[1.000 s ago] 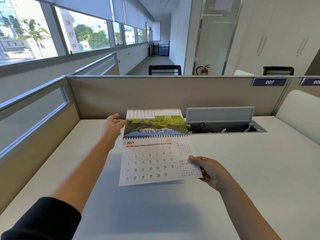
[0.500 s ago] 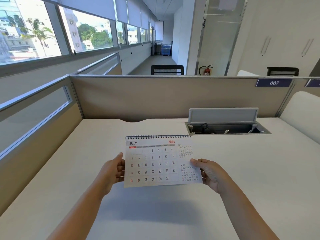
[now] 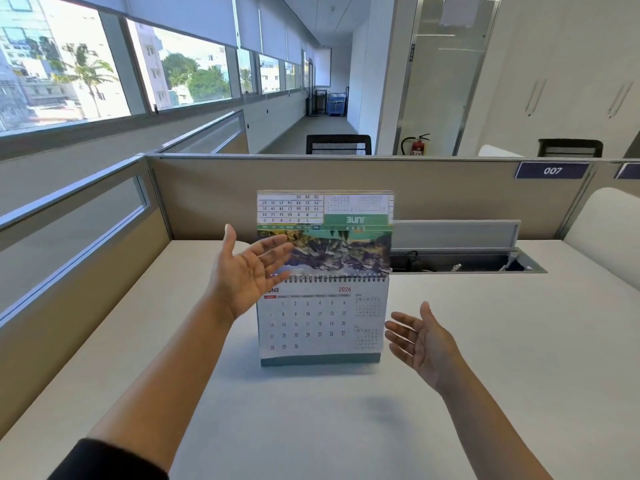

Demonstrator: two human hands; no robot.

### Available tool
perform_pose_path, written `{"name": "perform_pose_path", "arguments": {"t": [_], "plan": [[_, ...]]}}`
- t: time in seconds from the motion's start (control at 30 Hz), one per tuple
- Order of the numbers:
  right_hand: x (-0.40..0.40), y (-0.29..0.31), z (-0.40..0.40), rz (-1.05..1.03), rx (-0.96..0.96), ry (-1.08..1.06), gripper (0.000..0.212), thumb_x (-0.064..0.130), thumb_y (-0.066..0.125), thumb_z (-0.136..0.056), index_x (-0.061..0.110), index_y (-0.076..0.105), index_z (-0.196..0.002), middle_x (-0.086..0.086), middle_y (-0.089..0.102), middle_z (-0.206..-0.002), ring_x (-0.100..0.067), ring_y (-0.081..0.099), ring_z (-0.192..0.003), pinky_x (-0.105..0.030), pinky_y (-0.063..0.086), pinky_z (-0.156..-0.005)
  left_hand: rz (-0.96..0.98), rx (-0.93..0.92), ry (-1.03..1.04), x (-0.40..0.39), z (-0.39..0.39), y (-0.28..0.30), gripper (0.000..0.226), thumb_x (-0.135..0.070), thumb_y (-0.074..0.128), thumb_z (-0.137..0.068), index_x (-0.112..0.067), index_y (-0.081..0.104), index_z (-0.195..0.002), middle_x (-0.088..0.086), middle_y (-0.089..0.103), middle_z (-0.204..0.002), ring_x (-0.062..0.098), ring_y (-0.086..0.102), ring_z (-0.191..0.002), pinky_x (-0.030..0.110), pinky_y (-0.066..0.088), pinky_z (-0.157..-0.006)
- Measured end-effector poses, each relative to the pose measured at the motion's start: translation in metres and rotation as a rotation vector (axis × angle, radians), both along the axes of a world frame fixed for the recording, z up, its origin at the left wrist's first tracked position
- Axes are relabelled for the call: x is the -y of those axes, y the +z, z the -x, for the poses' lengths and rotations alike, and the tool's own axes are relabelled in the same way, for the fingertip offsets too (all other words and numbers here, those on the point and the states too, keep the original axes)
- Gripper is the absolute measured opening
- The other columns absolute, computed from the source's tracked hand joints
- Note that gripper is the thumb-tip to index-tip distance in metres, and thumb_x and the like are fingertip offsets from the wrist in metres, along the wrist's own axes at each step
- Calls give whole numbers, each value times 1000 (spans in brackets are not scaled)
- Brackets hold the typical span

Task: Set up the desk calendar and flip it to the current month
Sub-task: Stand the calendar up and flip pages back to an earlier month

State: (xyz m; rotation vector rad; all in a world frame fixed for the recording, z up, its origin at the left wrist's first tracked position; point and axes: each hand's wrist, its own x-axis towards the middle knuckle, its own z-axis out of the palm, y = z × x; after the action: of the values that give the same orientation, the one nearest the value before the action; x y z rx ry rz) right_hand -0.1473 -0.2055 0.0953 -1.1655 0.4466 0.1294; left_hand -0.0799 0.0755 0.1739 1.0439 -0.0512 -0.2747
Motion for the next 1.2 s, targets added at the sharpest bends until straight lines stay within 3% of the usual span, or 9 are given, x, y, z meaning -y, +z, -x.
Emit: {"name": "perform_pose_path", "arguments": {"t": [0.17,0.3,0.43,0.6,0.73,0.87,0.97,1.07,1.2], "plan": [[0,-9,0,136,-84,0,33,37,44,-94,10,63,-95,-10,65,-100,-24,59,-92,-37,49,-82,-67,4,134,2,-3,-9,66,-59,16,-91,-13,62,-104,12,55,-129,23,47,-124,39,33,-107],[1,-13,-3,174,-119,-10,29,32,52,-91,9,63,-104,-11,62,-104,-24,57,-94,-35,49,-77,-118,-71,466,4,10,-27,34,-32,33,-97,-9,57,-92,13,62,-103,25,59,-94,34,49,-83],[-5,-13,-7,201,-113,-22,38,27,56,-90,6,55,-122,-10,57,-113,-24,54,-101,-35,49,-78,-291,-127,703,12,27,-47,10,-8,43,-92,-5,50,-100,7,55,-86,21,50,-81,25,44,-64],[-19,-5,-14,424,-2,43,59,23,52,-92,11,27,-145,-6,34,-150,-26,36,-134,-43,35,-109,-424,-203,548,31,37,-58,34,-9,47,-90,-10,38,-123,6,51,-94,13,46,-72,31,43,-69],[-30,0,-16,499,71,127,40,11,45,-94,13,42,-135,-5,47,-140,-20,47,-109,-35,40,-89,-499,-223,388,42,39,-62,58,-14,51,-88,-16,27,-140,11,45,-130,24,45,-100,39,41,-91],[-32,-5,-12,549,103,98,40,8,45,-94,13,42,-134,-3,50,-132,-16,47,-102,-28,39,-78,-459,-211,257,55,44,-57,57,-17,56,-88,-24,26,-137,7,45,-132,28,43,-115,42,39,-93],[-36,-13,-6,594,105,104,35,5,46,-92,13,43,-126,-1,51,-117,-17,49,-101,-16,40,-61,-435,-240,139,69,44,-58,81,-29,63,-84,-26,10,-146,14,39,-145,36,34,-133,54,34,-105],[-49,-26,6,729,159,126,21,8,49,-91,13,51,-111,0,59,-105,-20,56,-101,-18,45,-65,-480,-264,42,83,46,-58,102,-41,68,-76,-25,-4,-147,19,36,-147,41,33,-134,59,35,-104],[-71,-44,27,906,297,100,38,8,52,-86,19,53,-122,7,65,-100,-21,65,-98,-30,52,-79,-558,-282,-2,96,51,-57,118,-49,70,-71,-23,-17,-146,17,21,-154,42,26,-137,60,33,-104]]}}
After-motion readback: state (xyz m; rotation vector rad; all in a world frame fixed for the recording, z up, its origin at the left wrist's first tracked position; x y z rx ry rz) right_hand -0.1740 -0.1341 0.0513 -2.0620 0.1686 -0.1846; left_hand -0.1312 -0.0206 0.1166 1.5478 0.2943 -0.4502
